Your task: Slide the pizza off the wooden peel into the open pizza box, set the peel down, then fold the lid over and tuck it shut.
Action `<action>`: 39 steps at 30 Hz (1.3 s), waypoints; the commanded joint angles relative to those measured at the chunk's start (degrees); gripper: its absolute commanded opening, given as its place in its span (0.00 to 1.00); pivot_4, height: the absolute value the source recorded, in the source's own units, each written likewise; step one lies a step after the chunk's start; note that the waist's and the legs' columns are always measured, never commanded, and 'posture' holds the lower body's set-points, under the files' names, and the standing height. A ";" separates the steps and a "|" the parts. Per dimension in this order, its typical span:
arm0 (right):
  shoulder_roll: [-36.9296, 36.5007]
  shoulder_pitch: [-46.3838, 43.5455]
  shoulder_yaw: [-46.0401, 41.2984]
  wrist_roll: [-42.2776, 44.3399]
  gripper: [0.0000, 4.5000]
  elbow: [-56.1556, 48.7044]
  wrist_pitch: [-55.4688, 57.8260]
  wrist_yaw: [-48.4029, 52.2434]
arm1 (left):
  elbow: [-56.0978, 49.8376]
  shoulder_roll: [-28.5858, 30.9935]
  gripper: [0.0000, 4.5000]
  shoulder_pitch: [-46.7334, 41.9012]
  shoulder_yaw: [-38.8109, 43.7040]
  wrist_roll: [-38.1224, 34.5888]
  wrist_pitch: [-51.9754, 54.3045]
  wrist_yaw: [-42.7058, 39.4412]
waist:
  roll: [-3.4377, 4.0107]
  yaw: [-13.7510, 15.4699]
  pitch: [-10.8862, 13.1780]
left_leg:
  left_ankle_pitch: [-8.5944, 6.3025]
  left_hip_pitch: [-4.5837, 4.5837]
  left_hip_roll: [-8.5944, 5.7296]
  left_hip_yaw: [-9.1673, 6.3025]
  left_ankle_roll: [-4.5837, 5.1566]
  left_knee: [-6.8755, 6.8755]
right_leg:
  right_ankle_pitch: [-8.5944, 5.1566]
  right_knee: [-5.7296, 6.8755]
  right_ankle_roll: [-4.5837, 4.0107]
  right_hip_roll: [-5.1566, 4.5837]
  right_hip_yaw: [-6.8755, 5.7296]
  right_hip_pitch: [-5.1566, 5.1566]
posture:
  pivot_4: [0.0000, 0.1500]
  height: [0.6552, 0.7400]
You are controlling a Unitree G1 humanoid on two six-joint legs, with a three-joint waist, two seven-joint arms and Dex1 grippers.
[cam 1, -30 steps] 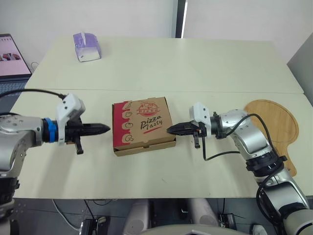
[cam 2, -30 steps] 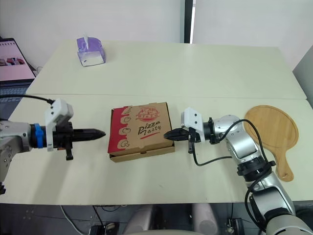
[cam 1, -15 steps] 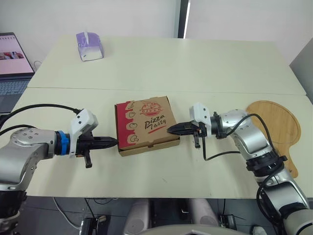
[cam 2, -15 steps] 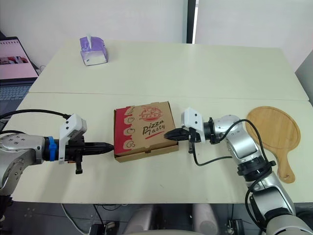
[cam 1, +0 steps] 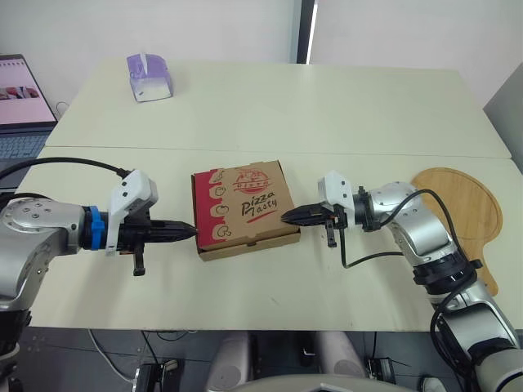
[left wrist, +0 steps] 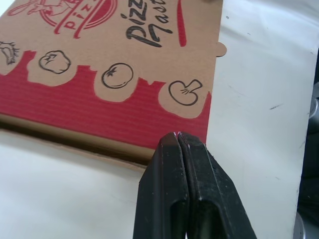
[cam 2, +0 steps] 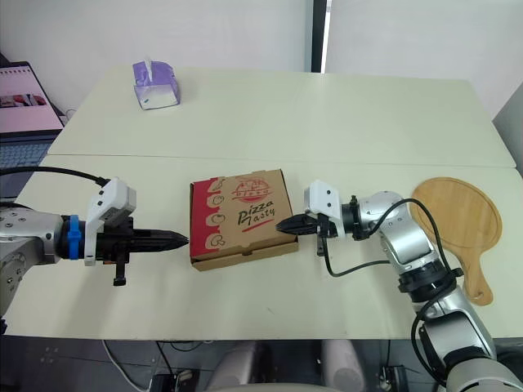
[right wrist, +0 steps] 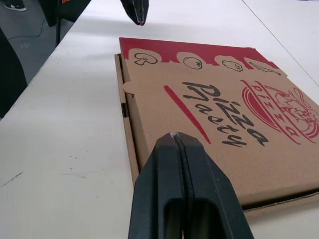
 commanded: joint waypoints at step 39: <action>3.04 -8.39 -7.89 0.98 0.01 11.23 0.27 -5.12 | 5.33 -7.38 0.00 -7.28 5.47 -0.65 0.59 12.47 | -0.01 0.08 0.01 | -0.11 0.86 0.02 -0.01 0.20 -0.08 | -0.01 -0.06 0.00 0.03 0.02 0.77 | 1.00 1.00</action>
